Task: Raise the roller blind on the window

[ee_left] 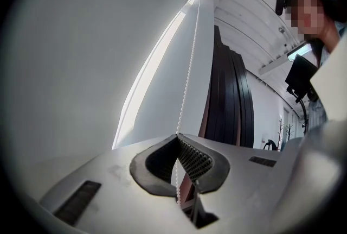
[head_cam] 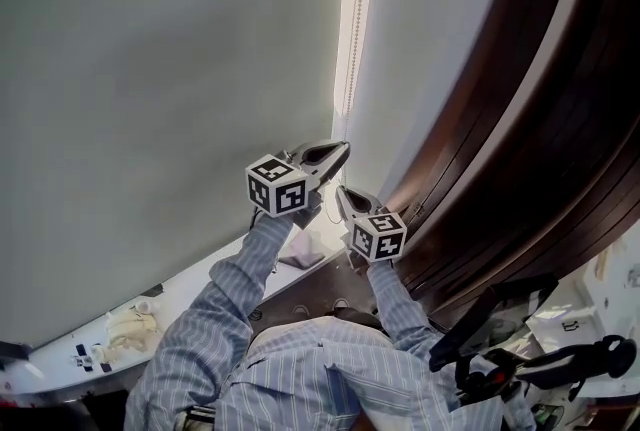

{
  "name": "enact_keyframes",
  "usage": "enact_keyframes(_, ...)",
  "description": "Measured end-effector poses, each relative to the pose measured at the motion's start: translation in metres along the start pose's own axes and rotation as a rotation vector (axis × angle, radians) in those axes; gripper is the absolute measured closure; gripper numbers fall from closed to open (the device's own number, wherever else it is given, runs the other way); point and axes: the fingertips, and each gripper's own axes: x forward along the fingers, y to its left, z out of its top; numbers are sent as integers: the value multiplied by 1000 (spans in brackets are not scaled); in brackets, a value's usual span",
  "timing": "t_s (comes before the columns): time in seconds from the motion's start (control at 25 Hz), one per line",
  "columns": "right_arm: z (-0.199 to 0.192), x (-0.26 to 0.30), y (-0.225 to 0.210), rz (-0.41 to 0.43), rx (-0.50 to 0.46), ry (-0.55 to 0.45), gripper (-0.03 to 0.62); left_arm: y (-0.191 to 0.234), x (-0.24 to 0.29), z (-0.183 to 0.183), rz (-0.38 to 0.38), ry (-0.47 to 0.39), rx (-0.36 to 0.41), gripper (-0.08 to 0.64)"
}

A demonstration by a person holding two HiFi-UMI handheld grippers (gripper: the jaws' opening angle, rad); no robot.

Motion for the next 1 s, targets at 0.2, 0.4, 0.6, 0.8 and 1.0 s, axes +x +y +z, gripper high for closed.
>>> enact_keyframes(0.2, -12, -3, 2, 18, -47, 30, 584, 24, -4, -22, 61, -2, -50, 555)
enact_keyframes(0.4, 80, -34, 27, 86, -214, -94, 523, 39, -9, -16, 84, 36, -14, 555)
enact_keyframes(0.6, 215, -41, 71, 206, -323, -301, 517, 36, -15, -15, 60, 20, -33, 555)
enact_keyframes(0.8, 283, -31, 93, 279, -356, -345, 483, 30, -21, -17, 51, 11, -37, 555)
enact_keyframes(1.0, 307, -21, 104, 304, -364, -354, 484, 30, -29, -15, 50, 9, -35, 555)
